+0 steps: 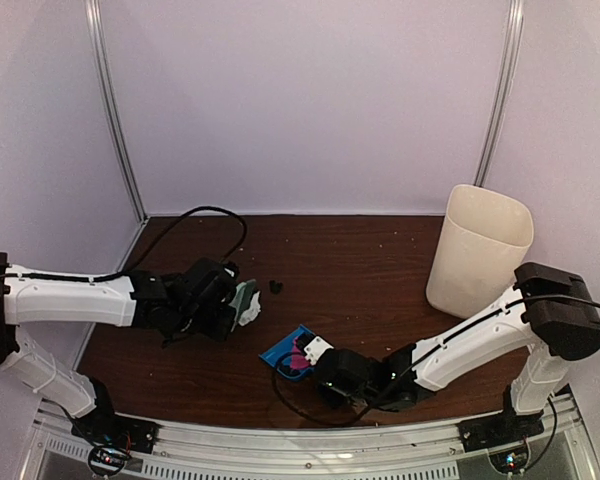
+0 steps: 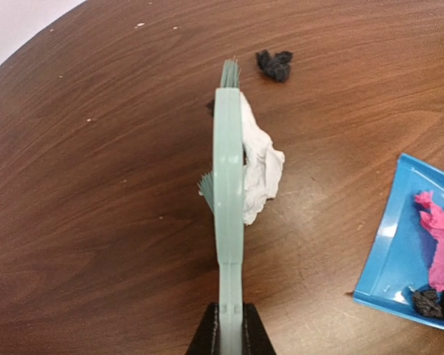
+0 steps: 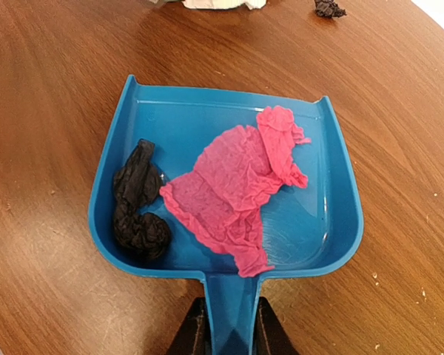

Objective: Sweep away the paper scraps from the table

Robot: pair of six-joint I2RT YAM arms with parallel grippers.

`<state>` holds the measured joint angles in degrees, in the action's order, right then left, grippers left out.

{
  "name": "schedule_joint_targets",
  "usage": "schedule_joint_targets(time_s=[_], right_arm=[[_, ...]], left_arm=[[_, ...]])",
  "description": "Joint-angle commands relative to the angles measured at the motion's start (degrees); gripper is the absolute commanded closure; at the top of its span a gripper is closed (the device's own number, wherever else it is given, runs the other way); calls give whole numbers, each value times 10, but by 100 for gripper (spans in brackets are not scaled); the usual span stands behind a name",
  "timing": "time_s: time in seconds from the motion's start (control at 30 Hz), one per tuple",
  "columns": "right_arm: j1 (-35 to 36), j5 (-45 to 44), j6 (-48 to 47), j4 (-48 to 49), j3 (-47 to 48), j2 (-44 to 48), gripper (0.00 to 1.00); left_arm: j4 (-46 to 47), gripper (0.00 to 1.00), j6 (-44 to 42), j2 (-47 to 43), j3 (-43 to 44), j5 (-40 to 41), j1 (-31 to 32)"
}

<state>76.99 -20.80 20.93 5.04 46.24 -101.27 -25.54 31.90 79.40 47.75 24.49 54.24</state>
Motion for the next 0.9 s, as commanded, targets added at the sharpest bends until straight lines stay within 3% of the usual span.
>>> schedule_joint_targets(time_s=[0.0, 0.47, 0.87], right_arm=[[-3, -9, -11, 14, 8, -2, 100], [-10, -29, -12, 20, -19, 9, 100], [-12, -49, -17, 78, -65, 29, 100]], left_arm=[[24, 100, -14, -3, 1, -53, 36], [30, 100, -35, 25, 30, -91, 105], [41, 100, -50, -39, 36, -134, 152]])
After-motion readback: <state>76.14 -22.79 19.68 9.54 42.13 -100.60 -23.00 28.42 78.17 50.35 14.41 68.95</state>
